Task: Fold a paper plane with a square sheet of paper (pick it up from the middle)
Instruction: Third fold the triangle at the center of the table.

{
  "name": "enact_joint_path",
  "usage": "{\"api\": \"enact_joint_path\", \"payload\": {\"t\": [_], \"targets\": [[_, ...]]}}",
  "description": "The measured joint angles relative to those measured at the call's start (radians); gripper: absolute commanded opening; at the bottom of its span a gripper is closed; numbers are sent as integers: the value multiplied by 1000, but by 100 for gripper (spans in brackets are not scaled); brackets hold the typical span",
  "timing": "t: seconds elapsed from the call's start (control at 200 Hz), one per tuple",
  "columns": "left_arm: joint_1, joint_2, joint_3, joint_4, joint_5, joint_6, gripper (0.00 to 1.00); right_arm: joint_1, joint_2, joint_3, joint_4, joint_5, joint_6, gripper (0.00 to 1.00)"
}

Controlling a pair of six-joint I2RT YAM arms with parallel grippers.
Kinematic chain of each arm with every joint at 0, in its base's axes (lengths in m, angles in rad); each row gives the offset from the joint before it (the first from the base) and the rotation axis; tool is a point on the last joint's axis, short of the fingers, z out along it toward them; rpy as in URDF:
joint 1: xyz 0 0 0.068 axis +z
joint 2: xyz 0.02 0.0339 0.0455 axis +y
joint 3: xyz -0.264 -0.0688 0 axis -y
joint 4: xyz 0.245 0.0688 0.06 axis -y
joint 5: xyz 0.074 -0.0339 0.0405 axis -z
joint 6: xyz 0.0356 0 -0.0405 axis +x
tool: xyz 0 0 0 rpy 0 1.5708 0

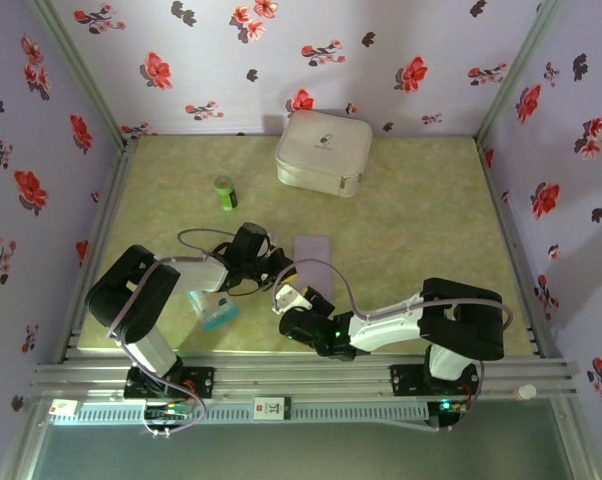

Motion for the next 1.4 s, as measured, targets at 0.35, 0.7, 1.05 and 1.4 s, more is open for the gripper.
{"api": "enact_joint_path", "payload": {"t": [0.35,0.7,1.05,1.4], "targets": [[0,0,0,0,0,0,0,0,0,0,-19,37,26,14],[0,-35,0,-6,-12,1,32,-6,-41,-4,-20,37,54,0],[18,-232,0,-177,-169,58,43,-153,-159,-95,56,-260,137,0],[34,-261,72,-325,-219,162,40,-302,-235,-171,194,-592,239,0]]}}
